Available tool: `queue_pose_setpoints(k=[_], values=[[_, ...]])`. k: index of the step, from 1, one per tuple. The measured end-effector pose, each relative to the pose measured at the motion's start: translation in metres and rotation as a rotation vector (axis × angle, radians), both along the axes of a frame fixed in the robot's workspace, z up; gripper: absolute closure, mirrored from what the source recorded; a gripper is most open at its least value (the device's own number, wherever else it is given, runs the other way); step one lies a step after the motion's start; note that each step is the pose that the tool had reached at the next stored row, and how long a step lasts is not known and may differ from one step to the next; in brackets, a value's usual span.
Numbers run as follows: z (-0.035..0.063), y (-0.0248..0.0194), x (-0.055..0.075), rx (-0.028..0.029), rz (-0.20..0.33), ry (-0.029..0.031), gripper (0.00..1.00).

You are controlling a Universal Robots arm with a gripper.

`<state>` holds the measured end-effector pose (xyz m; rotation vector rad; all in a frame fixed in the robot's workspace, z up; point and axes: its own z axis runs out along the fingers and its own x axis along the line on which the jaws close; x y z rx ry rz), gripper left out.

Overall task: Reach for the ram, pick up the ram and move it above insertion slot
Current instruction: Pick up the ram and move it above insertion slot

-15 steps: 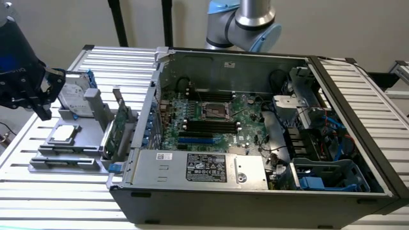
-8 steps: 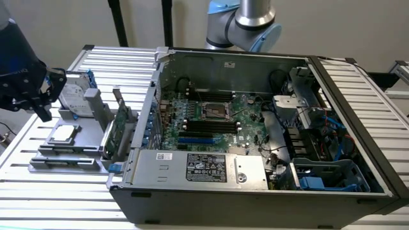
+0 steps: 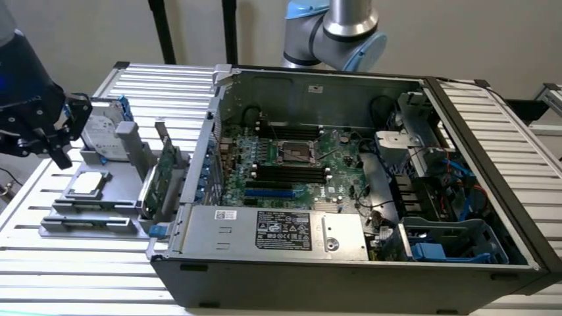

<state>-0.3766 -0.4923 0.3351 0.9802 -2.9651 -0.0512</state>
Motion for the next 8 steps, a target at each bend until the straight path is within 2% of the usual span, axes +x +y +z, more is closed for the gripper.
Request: queue_pose_setpoints(k=[8], values=[[-0.0034, 0.0, 0.0, 0.0001, 0.145, -0.0001, 0.89]])
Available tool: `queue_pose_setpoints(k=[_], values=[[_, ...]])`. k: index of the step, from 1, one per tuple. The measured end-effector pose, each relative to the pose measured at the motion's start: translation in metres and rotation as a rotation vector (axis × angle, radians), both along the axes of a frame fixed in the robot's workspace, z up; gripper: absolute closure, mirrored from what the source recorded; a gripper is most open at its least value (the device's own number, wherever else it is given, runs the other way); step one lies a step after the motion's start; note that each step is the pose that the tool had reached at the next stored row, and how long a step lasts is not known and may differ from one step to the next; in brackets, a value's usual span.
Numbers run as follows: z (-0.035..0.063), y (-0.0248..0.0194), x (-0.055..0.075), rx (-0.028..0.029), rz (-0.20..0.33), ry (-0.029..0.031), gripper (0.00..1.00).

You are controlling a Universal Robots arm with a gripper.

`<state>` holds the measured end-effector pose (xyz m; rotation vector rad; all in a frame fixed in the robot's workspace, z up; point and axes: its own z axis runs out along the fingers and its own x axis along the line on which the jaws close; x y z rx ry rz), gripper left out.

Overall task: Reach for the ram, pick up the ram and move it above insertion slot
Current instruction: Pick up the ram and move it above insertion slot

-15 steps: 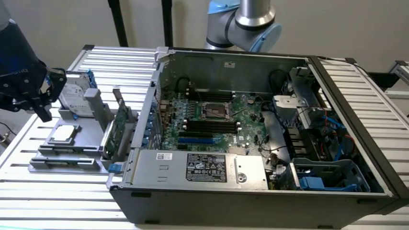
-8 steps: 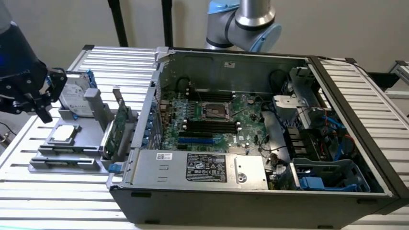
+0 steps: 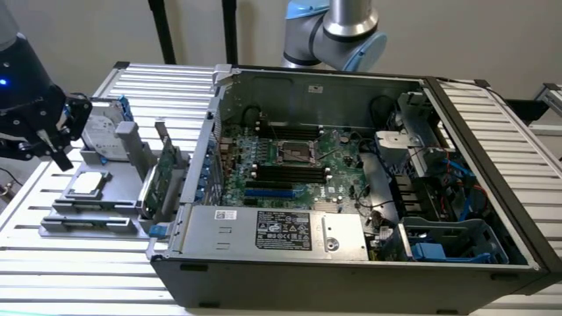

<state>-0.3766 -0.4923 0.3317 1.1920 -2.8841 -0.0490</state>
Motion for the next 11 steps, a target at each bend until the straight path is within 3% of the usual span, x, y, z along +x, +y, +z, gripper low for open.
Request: queue_pose_setpoints(k=[11], values=[[-0.0031, 0.0, 0.0, 0.0, 0.2, 0.0, 0.89]])
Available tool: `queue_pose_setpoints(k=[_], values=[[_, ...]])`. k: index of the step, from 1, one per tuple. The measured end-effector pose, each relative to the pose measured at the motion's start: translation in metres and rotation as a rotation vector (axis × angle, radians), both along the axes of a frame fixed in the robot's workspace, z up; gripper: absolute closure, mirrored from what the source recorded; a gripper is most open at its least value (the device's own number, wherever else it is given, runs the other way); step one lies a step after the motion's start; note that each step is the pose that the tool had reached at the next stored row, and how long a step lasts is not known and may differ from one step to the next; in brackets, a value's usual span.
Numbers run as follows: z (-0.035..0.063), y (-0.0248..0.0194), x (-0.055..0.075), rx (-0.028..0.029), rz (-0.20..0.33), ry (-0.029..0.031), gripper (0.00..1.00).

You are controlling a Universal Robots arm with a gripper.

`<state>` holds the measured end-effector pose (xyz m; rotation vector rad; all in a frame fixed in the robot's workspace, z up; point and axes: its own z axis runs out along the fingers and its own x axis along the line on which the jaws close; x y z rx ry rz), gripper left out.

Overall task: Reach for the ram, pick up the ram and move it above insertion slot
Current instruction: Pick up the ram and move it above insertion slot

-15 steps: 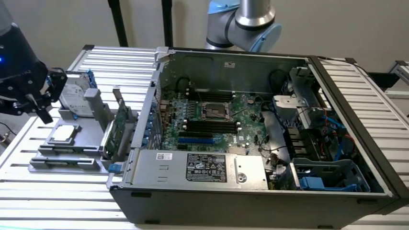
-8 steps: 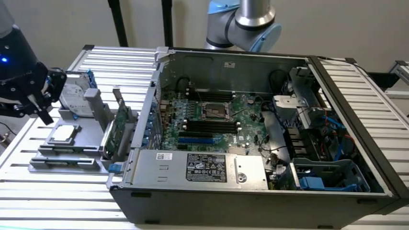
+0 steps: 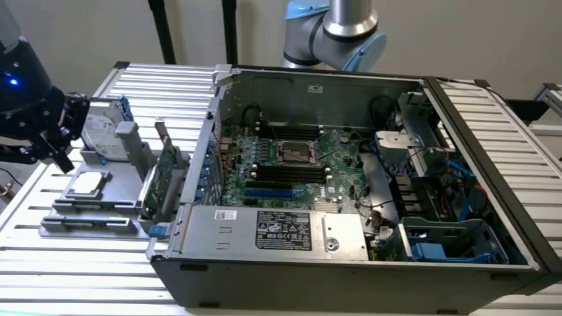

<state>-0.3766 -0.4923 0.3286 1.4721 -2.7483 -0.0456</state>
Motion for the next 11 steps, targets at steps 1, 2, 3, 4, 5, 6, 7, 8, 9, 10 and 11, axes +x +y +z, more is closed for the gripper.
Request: queue_pose_setpoints(k=[1, 2, 3, 4, 5, 6, 7, 8, 9, 10, 11], values=[[-0.0003, 0.0, 0.0, 0.0, 0.02, 0.0, 0.89], [-0.0004, 0.0, 0.0, 0.0, 0.038, 0.0, 0.89], [-0.0007, 0.0, 0.0, 0.0001, 0.056, -0.0001, 0.89], [-0.0009, 0.0, -0.0001, 0.0001, 0.073, 0.0, 0.89], [-0.0011, 0.0, 0.0, 0.0, 0.092, 0.0, 0.89], [-0.0014, 0.0, 0.0, 0.0001, 0.11, 0.0, 0.89], [-0.0016, 0.0, 0.0, 0.0, 0.129, 0.0, 0.89], [-0.0019, 0.0, 0.0, 0.0001, 0.146, 0.0, 0.89], [-0.0021, 0.0, 0.0, 0.0001, 0.164, 0.0, 0.89], [-0.0024, 0.0, 0.0, 0.0001, 0.183, -0.0001, 0.89], [-0.0027, 0.0, 0.0, 0.0001, 0.201, -0.0001, 0.89]])
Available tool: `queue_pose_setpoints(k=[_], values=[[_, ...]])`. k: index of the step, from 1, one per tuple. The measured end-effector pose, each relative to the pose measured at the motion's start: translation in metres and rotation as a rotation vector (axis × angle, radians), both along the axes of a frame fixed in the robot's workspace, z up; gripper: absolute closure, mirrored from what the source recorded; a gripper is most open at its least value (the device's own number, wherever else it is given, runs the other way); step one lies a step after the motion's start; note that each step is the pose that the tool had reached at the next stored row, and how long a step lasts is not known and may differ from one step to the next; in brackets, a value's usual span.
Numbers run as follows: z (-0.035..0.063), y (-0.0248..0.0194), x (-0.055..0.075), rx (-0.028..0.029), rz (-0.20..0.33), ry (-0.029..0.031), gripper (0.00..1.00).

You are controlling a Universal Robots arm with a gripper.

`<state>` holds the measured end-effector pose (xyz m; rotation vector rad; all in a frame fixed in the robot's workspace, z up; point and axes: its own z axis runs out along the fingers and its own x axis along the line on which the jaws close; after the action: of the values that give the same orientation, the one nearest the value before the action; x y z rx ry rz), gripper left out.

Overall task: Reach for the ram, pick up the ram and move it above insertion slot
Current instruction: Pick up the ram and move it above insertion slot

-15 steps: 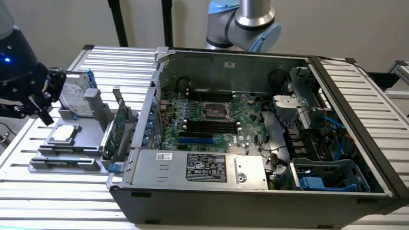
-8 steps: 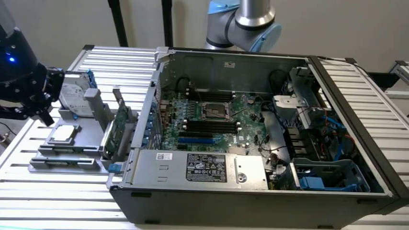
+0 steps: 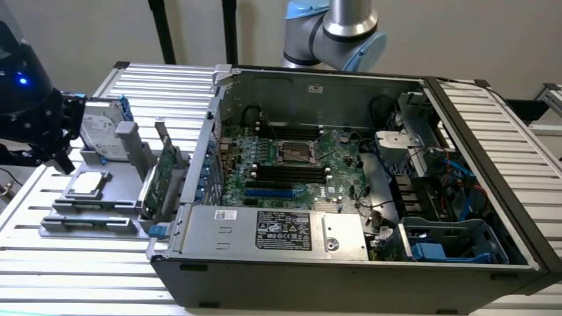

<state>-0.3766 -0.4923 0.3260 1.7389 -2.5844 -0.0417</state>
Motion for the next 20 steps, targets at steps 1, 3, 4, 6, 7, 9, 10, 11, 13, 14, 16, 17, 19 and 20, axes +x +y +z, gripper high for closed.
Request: queue_pose_setpoints(k=[1, 3, 4, 6, 7, 9, 10, 11, 13, 14, 16, 17, 19, 20], values=[[-0.0003, 0.0, 0.0, 0.0, 0.018, 0.0, 0.89], [-0.0008, 0.0, 0.0, 0.0, 0.054, 0.0, 0.89], [-0.0011, 0.0, 0.0, 0.0, 0.073, 0.0, 0.89], [-0.0017, 0.0, 0.0, 0.0, 0.109, 0.0, 0.89], [-0.0021, 0.0, 0.0, 0.0, 0.128, 0.0, 0.89], [-0.0027, 0.0, 0.0, 0.0, 0.163, 0.0, 0.89], [-0.003, 0.0, 0.0, 0.0, 0.182, 0.0, 0.89], [-0.0032, 0.0, 0.0, 0.0, 0.2, 0.0001, 0.89], [-0.0035, 0.0, -0.0003, -0.0001, 0.235, 0.0002, 0.89], [-0.0038, 0.0001, -0.0009, 0.0001, 0.248, -0.0001, 0.89], [-0.0039, 0.0, -0.0041, 0.0, 0.259, 0.0, 0.89], [-0.004, 0.0, -0.0053, 0.0, 0.259, 0.0, 0.89], [-0.004, 0.0, -0.0064, -0.0001, 0.259, 0.0001, 0.89], [-0.004, 0.0, -0.0064, 0.0, 0.26, 0.0, 0.89]])
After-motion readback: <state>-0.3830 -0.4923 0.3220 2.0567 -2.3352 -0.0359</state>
